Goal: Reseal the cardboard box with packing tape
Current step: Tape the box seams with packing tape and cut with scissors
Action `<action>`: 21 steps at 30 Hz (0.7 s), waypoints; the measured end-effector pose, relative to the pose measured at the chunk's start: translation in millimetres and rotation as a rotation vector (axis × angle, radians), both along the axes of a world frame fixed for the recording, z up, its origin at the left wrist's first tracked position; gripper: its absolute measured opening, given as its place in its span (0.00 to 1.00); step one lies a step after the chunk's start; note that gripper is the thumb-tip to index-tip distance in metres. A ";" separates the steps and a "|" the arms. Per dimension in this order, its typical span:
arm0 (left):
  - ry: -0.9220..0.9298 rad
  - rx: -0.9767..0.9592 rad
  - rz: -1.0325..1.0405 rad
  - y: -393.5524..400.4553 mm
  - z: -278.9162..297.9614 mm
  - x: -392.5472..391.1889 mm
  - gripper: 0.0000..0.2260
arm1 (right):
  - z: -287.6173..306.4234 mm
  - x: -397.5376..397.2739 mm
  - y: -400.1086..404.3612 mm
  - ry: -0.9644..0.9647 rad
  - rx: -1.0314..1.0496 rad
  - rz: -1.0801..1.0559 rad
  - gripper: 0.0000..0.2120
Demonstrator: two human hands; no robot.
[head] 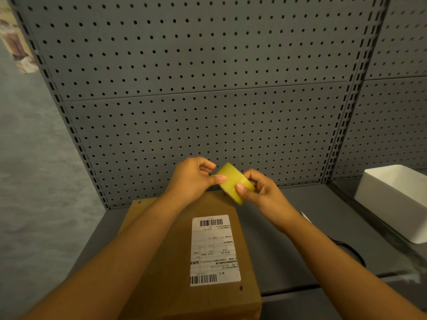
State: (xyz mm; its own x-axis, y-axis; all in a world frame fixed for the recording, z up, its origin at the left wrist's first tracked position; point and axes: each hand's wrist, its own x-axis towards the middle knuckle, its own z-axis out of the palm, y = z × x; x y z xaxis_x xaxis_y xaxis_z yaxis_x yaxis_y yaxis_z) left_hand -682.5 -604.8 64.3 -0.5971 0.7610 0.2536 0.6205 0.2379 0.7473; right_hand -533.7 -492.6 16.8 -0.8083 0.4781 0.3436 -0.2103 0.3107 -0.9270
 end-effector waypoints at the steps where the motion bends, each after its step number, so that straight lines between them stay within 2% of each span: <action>1: -0.001 -0.013 -0.012 -1.3 3.0 -2.1 0.16 | -0.2 -1.9 -1.2 0.013 0.006 0.003 0.04; 6: 0.053 -0.028 0.017 -9.0 3.1 -9.7 0.14 | -0.3 -12.2 -7.4 0.019 0.028 0.045 0.01; 14: 0.065 0.087 0.085 -10.5 -6.8 -3.7 0.12 | 2.9 -9.4 -4.1 -0.020 0.016 0.079 0.02; 21: 0.049 0.072 0.079 -11.2 -7.4 -4.9 0.13 | 2.0 -8.9 -4.6 -0.024 -0.004 0.071 0.06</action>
State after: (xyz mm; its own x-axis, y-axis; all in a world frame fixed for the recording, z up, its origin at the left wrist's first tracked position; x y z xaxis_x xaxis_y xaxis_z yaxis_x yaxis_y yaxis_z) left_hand -687.5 -616.0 56.9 -0.6399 0.6911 0.3360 0.6381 0.2342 0.7335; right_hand -542.6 -497.3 18.8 -0.8482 0.4205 0.3222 -0.2099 0.2918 -0.9332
